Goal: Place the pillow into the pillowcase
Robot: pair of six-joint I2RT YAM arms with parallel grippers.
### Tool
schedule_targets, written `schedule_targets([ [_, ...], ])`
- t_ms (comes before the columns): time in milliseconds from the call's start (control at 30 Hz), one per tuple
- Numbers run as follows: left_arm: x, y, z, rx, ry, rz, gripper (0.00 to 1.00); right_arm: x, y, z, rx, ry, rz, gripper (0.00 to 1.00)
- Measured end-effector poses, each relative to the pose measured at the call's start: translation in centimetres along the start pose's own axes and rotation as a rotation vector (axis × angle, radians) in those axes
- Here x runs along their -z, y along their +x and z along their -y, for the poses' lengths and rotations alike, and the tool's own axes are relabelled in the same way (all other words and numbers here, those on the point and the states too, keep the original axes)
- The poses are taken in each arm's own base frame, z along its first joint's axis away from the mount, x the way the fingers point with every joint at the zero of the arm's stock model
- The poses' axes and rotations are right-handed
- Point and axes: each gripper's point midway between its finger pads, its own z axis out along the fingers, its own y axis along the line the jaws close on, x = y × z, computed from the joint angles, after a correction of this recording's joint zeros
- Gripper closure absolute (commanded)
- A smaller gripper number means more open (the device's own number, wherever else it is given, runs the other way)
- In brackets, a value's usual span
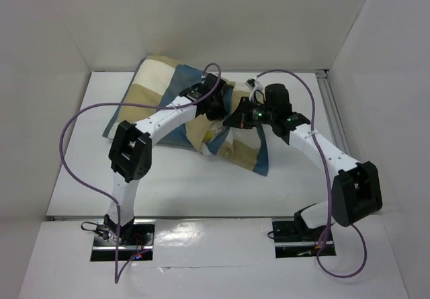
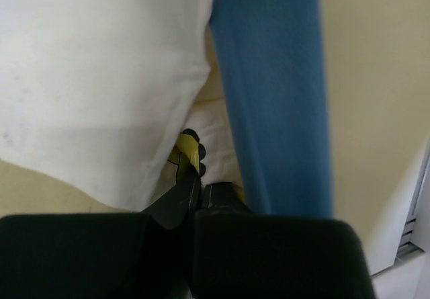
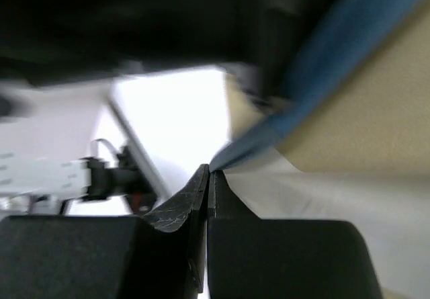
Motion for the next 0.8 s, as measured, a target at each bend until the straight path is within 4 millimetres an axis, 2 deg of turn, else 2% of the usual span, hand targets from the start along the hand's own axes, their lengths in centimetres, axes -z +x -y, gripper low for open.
schedule_targets([
  [67, -0.6, 0.7, 0.0, -0.009, -0.011, -0.003, 1.00, 0.9, -1.1, -2.1, 0.004, -0.056, 0.023, 1.00],
  [133, -0.8, 1.1, 0.4, -0.005, -0.003, 0.003, 1.00, 1.4, -2.1, -3.1, 0.002, -0.076, 0.042, 1.00],
  [233, -0.9, 0.2, 1.6, 0.009, 0.035, 0.047, 1.00, 2.0, -2.6, -2.9, -0.036, -0.082, 0.043, 1.00],
  [367, -0.7, -0.2, 2.2, -0.002, 0.071, 0.049, 1.00, 2.7, -2.9, -2.4, -0.027, -0.047, 0.034, 1.00],
  [467, 0.3, 0.5, 2.2, -0.050, 0.098, -0.009, 0.62, 3.0, -2.6, -1.8, 0.000, -0.009, 0.032, 1.00],
  [500, 0.7, 0.8, 2.1, -0.074, 0.108, -0.039, 0.46, 3.0, -2.6, -1.5, 0.011, 0.003, 0.036, 1.00],
  [533, 1.4, 1.1, 2.2, -0.091, 0.116, -0.069, 0.25, 3.0, -2.6, -1.2, 0.020, 0.016, 0.038, 1.00],
  [600, 2.8, 1.1, 2.4, -0.138, 0.137, -0.105, 0.12, 2.9, -2.4, -0.3, 0.031, 0.050, 0.045, 1.00],
  [667, 4.2, 0.5, 2.5, -0.161, 0.151, -0.110, 0.10, 2.8, -1.9, 0.5, 0.035, 0.071, 0.038, 1.00],
  [700, 4.9, 0.2, 2.5, -0.176, 0.163, -0.109, 0.12, 2.8, -1.4, 0.8, 0.030, 0.078, 0.024, 1.00],
  [767, 6.7, -0.4, 2.4, -0.189, 0.181, -0.102, 0.26, 2.7, -0.6, 1.2, 0.019, 0.088, -0.004, 1.00],
  [800, 7.7, -0.6, 2.3, -0.197, 0.189, -0.094, 0.41, 2.6, -0.4, 1.4, 0.018, 0.091, -0.013, 1.00],
])
